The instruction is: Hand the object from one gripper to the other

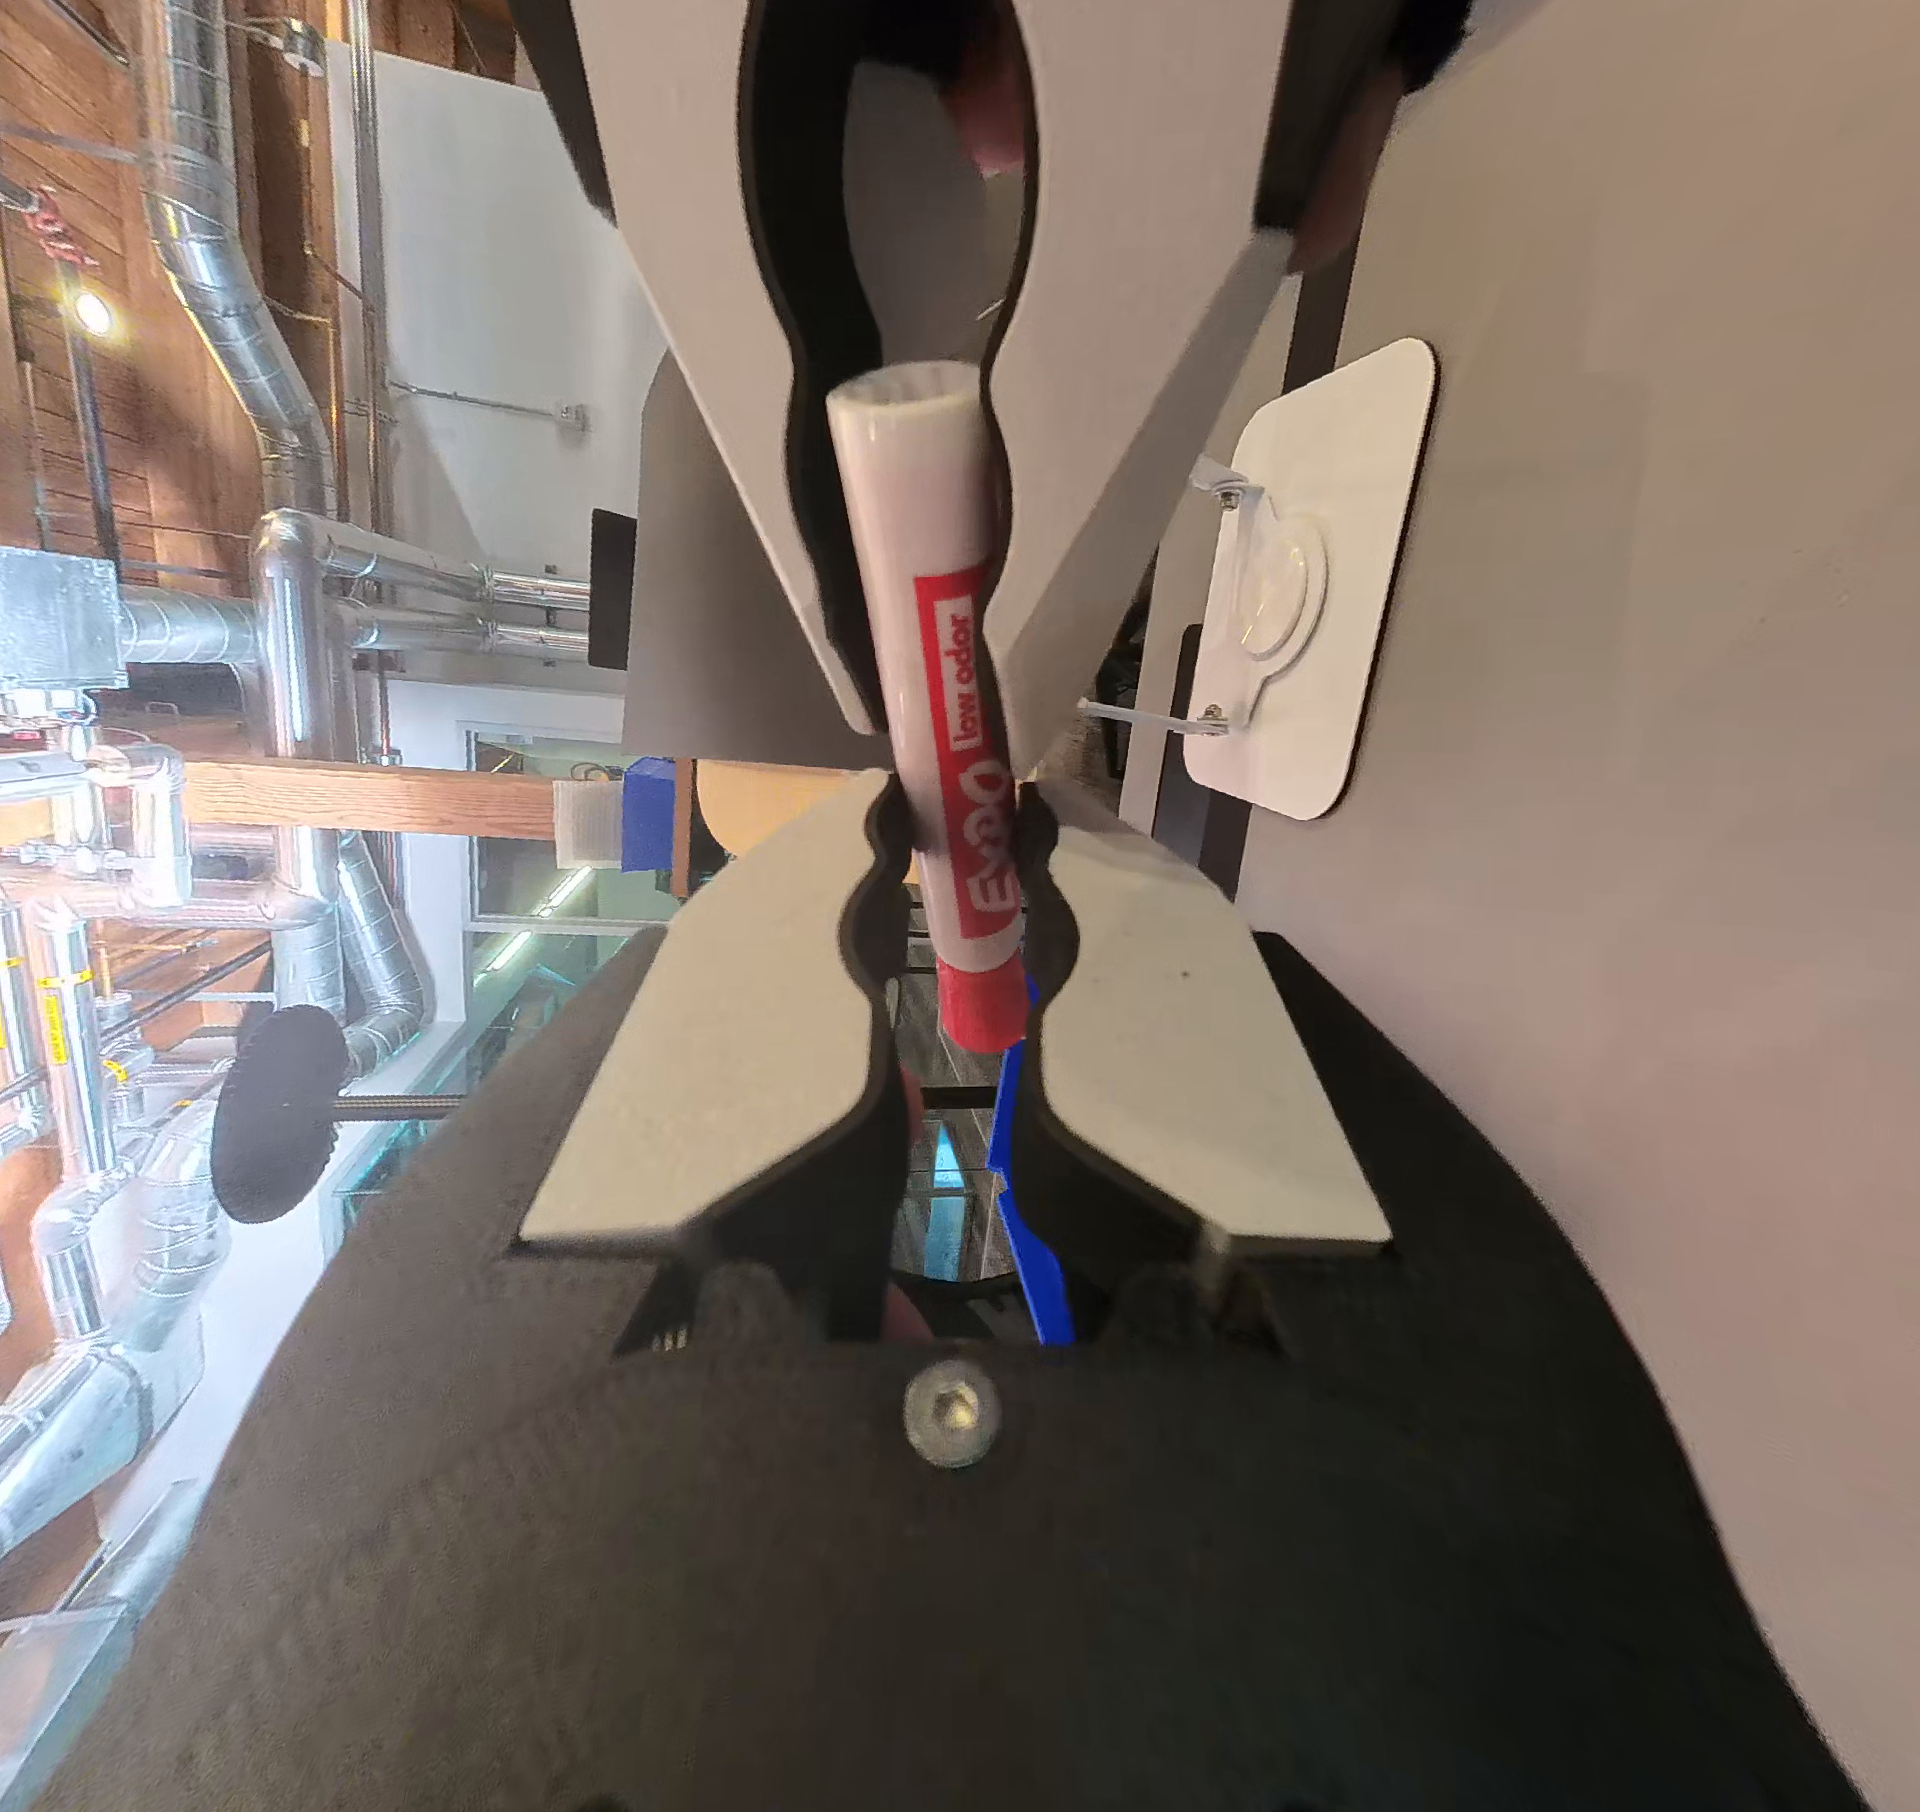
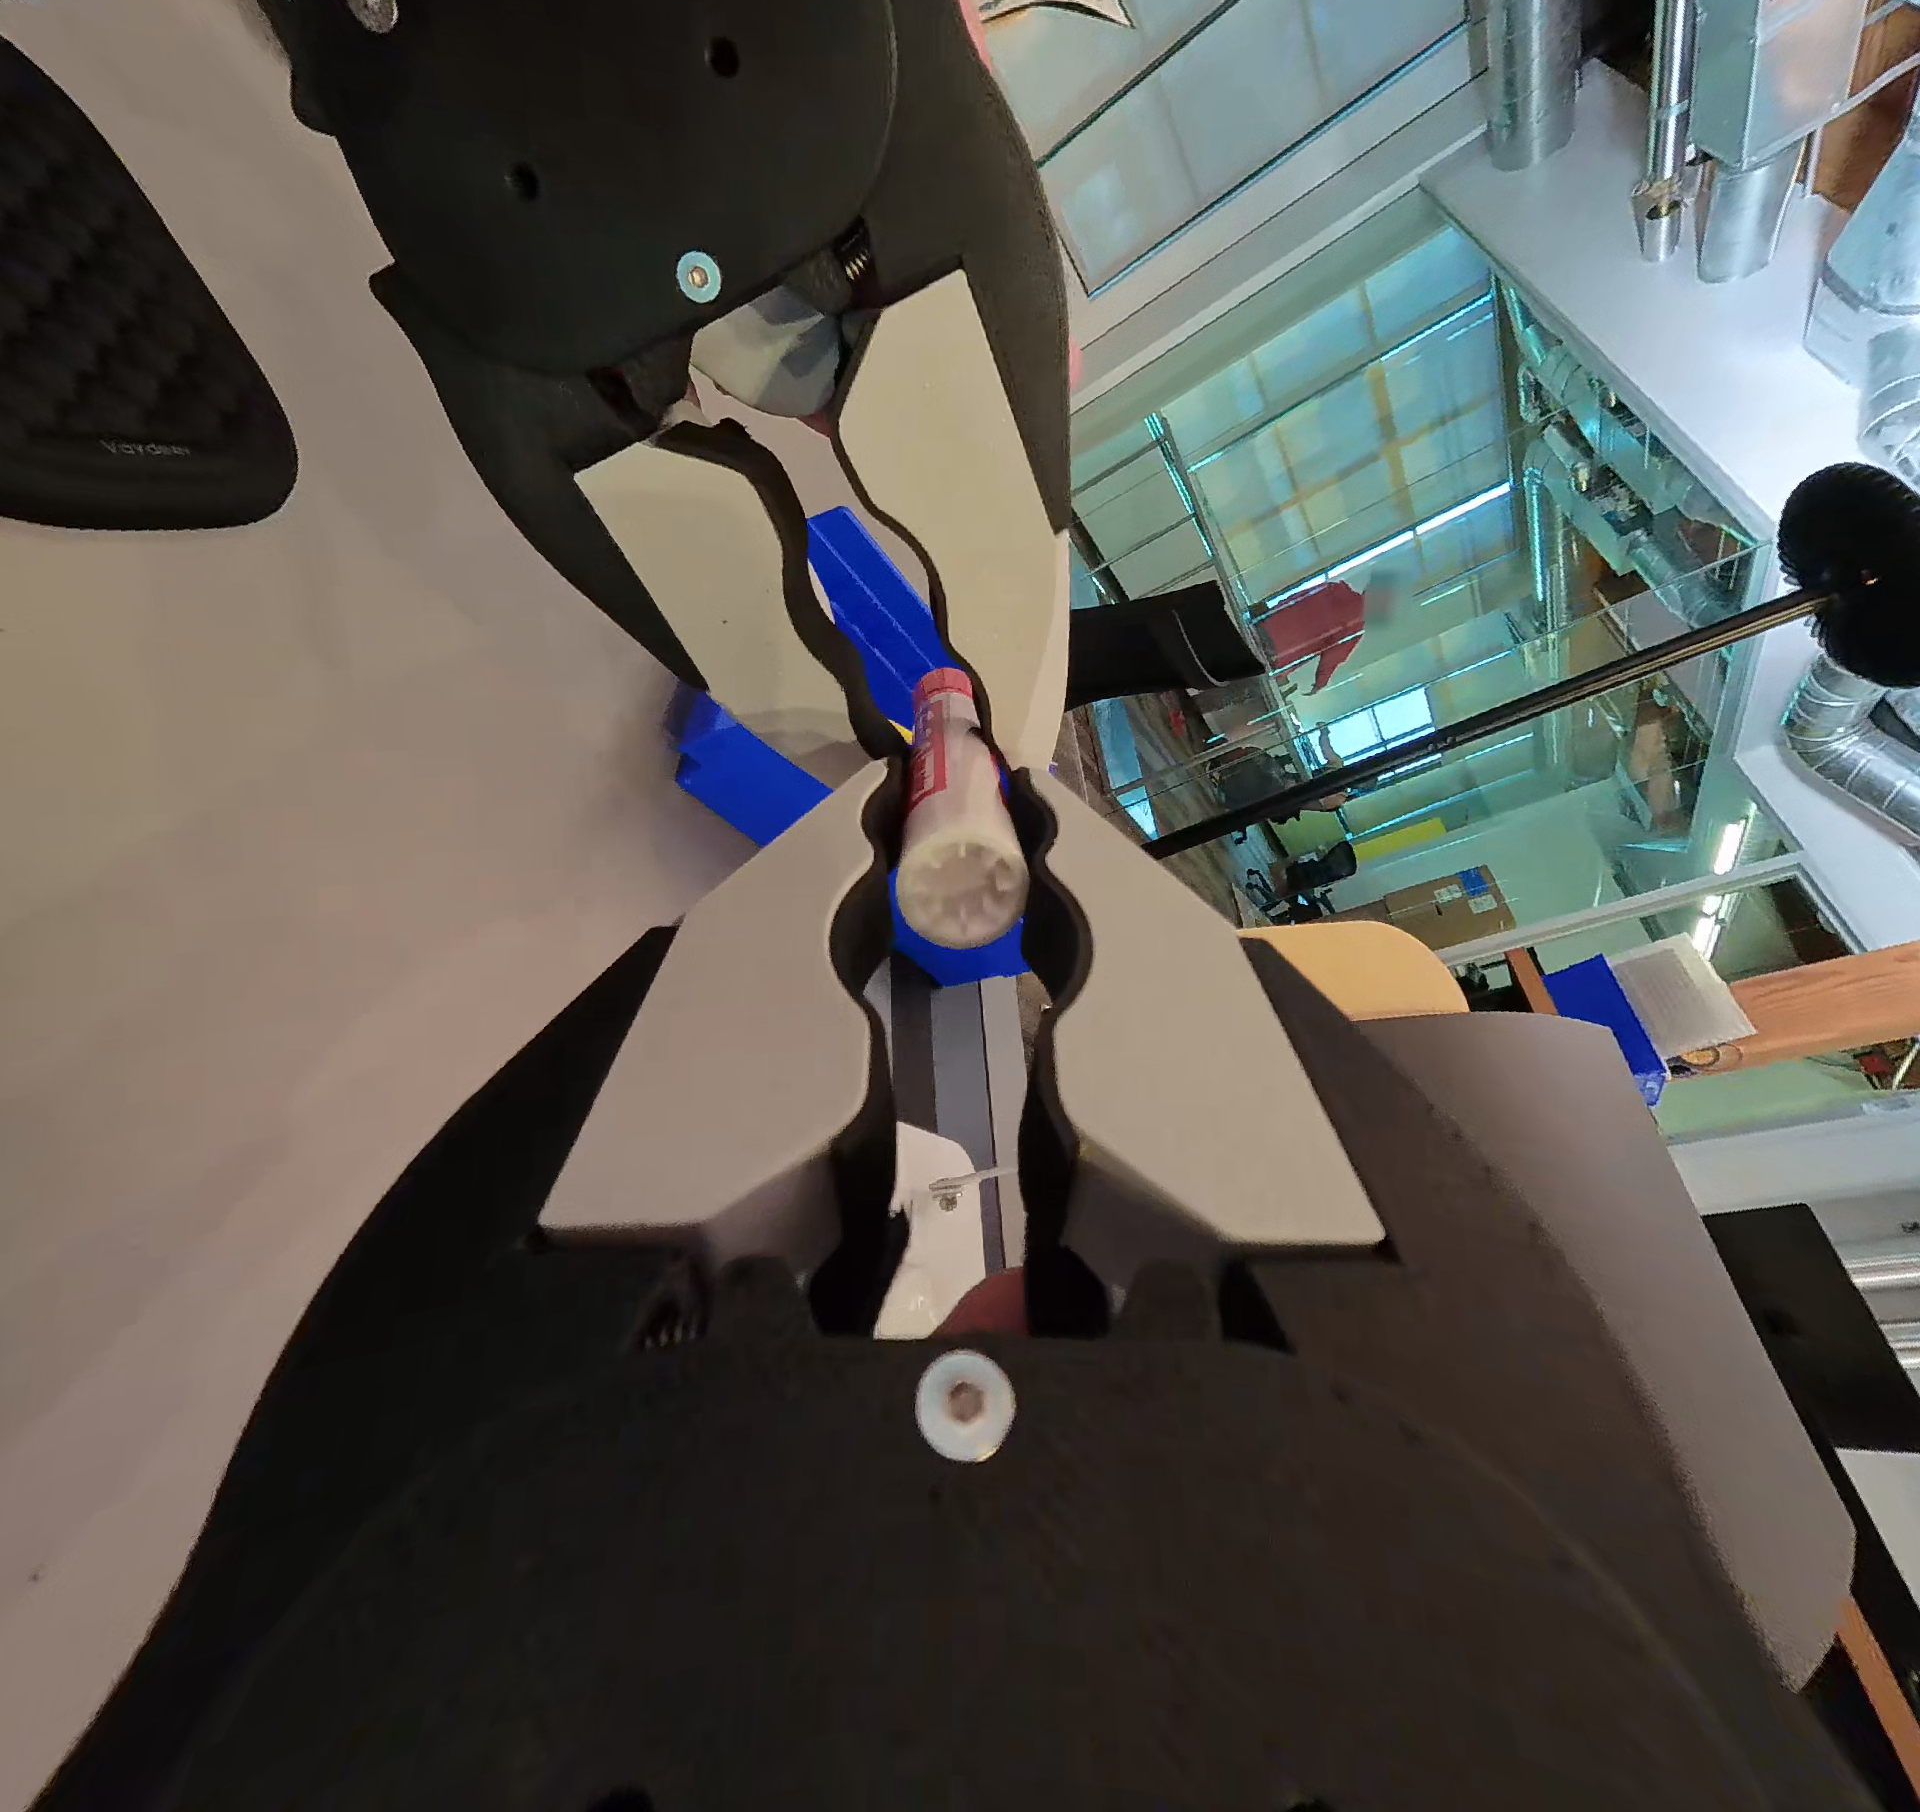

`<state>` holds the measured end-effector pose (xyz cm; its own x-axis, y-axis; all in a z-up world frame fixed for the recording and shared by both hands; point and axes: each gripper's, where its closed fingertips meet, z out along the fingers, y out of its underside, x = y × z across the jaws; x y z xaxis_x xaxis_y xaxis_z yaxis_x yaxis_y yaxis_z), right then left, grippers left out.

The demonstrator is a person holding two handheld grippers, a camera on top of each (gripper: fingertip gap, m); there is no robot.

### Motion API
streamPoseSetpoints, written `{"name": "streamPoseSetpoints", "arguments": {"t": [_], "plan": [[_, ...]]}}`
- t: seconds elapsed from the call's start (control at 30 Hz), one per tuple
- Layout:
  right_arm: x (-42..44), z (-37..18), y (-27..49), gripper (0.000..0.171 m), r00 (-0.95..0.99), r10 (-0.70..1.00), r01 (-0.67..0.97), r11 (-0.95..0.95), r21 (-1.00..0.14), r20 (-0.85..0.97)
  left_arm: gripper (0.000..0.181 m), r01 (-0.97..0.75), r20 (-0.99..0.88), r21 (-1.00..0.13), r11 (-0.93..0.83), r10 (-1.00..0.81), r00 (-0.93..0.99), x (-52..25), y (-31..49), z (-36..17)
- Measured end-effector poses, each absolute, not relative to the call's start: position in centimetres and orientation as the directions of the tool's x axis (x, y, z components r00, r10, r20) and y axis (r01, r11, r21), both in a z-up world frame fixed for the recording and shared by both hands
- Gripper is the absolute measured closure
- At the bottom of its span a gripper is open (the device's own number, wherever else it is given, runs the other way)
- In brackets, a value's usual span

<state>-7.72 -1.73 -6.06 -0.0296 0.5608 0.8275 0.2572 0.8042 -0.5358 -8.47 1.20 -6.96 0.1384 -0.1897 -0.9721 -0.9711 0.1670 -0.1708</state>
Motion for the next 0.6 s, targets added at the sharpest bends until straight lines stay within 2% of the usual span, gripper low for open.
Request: {"name": "streamPoseSetpoints", "arguments": {"t": [0.03,0.2,0.27,0.37,0.47,0.6], "plan": [[-7.7,-6.0,-1.7,0.155,-0.028,0.567,0.255,0.800,-0.543,0.823,0.162,-0.972,-0.974,-0.164,0.167,-0.185,0.133,-8.5,1.2,-6.9],[-7.5,-5.3,-1.5,0.155,-0.003,0.591,0.226,0.786,-0.575,0.807,0.163,-0.969,-0.973,-0.191,0.159,-0.165,0.164,-8.5,1.3,-6.3],[-7.2,-4.8,-1.0,0.155,0.025,0.605,0.212,0.775,-0.596,0.796,0.154,-0.971,-0.976,-0.191,0.140,-0.130,0.174,-9.1,1.5,-5.7],[-6.3,-3.9,0.4,0.154,0.073,0.622,0.212,0.755,-0.621,0.780,0.147,-0.958,-0.962,-0.260,0.121,-0.118,0.246,-10.0,1.5,-5.0],[-4.3,-2.6,2.7,0.154,0.140,0.615,0.241,0.739,-0.629,0.776,0.148,-0.955,-0.955,-0.284,0.084,-0.113,0.274,-11.1,1.5,-5.1],[0.8,-0.3,7.3,0.154,0.274,0.576,0.328,0.697,-0.638,0.770,0.154,-0.966,-0.953,-0.260,0.009,-0.163,0.255,-12.6,1.8,-7.6]]}}
